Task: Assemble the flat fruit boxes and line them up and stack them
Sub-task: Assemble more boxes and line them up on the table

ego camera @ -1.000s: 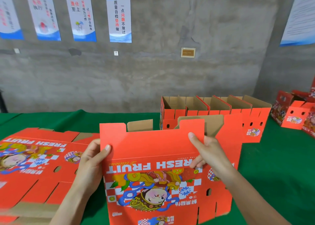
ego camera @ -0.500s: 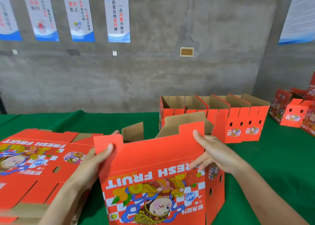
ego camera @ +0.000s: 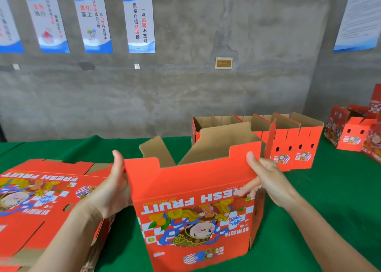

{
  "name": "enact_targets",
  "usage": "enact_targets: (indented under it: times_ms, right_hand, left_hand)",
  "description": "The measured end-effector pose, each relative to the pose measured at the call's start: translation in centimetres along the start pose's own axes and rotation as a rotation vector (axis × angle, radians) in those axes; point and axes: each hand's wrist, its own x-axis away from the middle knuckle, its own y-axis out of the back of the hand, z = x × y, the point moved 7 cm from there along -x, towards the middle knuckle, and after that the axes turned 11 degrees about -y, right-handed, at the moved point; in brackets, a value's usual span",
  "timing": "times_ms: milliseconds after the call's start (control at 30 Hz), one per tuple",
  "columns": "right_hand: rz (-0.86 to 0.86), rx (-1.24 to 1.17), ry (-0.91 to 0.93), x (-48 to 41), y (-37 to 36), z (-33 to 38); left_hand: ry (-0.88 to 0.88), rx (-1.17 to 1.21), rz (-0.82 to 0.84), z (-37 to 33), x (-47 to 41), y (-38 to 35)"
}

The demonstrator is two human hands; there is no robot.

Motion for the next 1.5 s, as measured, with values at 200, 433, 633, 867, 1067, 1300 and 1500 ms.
enact_targets:
  times_ms: [200, 433, 633, 867, 1067, 1300, 1500]
  right_hand:
    - [-0.096, 0.146, -0.014, -0.4, 1.2, -1.4]
    - [-0.251, 0.58, -0.022, -0.7, 1.9, -2.4]
    - [-0.271, 0.615, 0.006, -0.7, 1.0, -2.9]
    - [-0.299, 0.635, 0.044, -1.0, 0.4, -3.7]
    - [-0.26, 0.725, 0.048, -1.2, -0.5, -4.5]
    - [-0.276, 0.904, 0.153, -1.0, -1.9, -3.4]
    - [-0.288, 0.944, 0.254, -1.1, -2.4, -2.9]
  left_hand:
    - [-0.135, 0.023, -0.088, -0.2, -1.6, -1.2]
    - [-0.263, -0.024, -0.306, 1.6, -0.2, 0.6]
    - [-0.323, -0.287, -0.37, 3.5, 0.6, 2.0]
    - [-0.472, -0.838, -0.393, 1.9, 1.5, 0.5]
    - [-0.322, -1.187, -0.363, 1.8, 1.4, -0.4]
    - [-0.621, -1.347, -0.239, 0.8, 1.8, -2.2]
    - [-0.745, -1.278, -0.022, 0.7, 1.6, -3.5]
